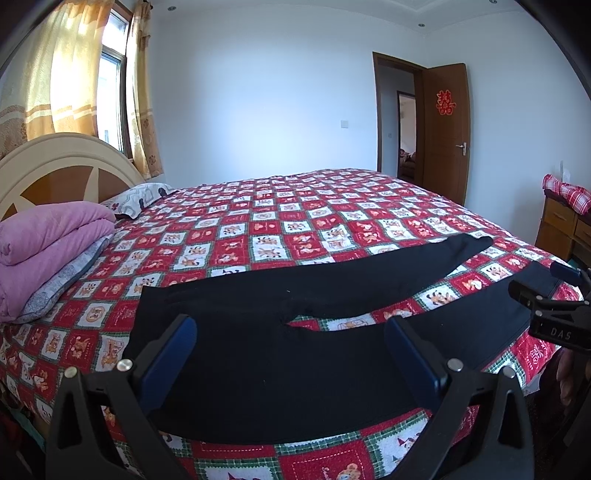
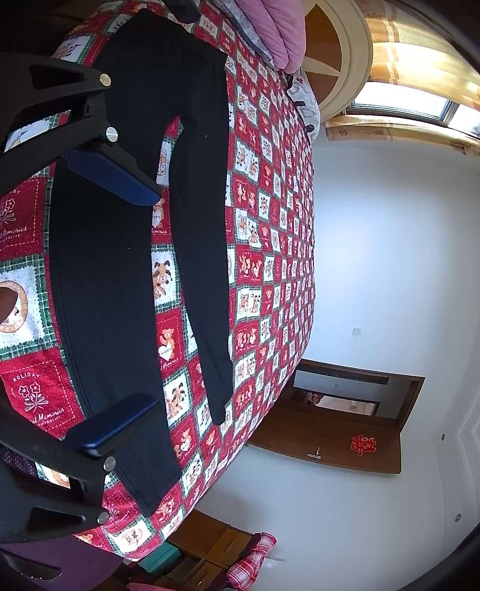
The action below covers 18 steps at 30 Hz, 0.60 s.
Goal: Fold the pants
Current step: 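Lower both tools onto the pants waistband and close both grippers on it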
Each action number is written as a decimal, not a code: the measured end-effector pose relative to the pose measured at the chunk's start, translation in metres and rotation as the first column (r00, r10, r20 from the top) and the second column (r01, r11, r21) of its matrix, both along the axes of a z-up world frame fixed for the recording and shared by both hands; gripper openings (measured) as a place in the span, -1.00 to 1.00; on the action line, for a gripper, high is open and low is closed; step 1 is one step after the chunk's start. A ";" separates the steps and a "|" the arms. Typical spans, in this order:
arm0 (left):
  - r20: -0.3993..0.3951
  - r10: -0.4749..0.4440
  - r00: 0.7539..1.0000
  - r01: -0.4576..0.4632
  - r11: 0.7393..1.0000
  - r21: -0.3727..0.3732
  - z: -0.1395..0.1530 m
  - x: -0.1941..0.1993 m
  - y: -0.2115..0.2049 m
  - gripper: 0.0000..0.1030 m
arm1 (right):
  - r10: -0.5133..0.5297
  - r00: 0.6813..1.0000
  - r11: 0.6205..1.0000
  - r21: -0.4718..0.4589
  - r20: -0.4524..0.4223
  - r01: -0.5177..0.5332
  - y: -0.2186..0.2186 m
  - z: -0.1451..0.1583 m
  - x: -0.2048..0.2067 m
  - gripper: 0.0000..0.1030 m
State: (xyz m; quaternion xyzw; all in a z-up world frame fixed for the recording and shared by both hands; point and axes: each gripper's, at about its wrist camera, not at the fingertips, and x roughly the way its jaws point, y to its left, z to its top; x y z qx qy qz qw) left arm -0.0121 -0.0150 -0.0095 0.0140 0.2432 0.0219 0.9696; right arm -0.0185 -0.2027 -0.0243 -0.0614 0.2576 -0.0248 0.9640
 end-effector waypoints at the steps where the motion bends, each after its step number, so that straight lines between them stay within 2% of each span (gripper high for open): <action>1: -0.003 0.001 1.000 -0.001 1.000 -0.002 -0.002 0.001 0.001 1.00 | 0.001 1.000 1.000 0.000 -0.004 -0.001 0.000 -0.001 0.001 0.98; 6: -0.029 -0.002 1.000 0.002 1.000 0.006 -0.011 0.008 0.004 1.00 | 0.015 1.000 1.000 0.013 -0.024 -0.015 -0.001 -0.009 0.005 0.98; 9: -0.065 0.000 0.998 0.000 1.000 -0.004 -0.020 0.021 0.022 1.00 | 0.055 0.997 0.998 0.045 -0.046 -0.053 -0.003 -0.017 0.009 0.98; 11: -0.086 0.063 0.994 -0.064 0.998 -0.009 -0.025 0.035 0.051 1.00 | 0.075 0.995 0.995 0.070 -0.064 -0.070 -0.007 -0.025 0.013 0.98; 16: -0.129 0.192 0.973 -0.199 0.979 -0.043 -0.031 0.082 0.138 1.00 | 0.051 0.989 0.992 0.119 -0.138 -0.035 -0.027 -0.047 0.032 0.98; 18: -0.147 0.226 0.963 -0.230 0.973 -0.013 -0.034 0.107 0.167 1.00 | 0.034 0.987 0.989 0.145 -0.159 -0.011 -0.037 -0.054 0.039 0.98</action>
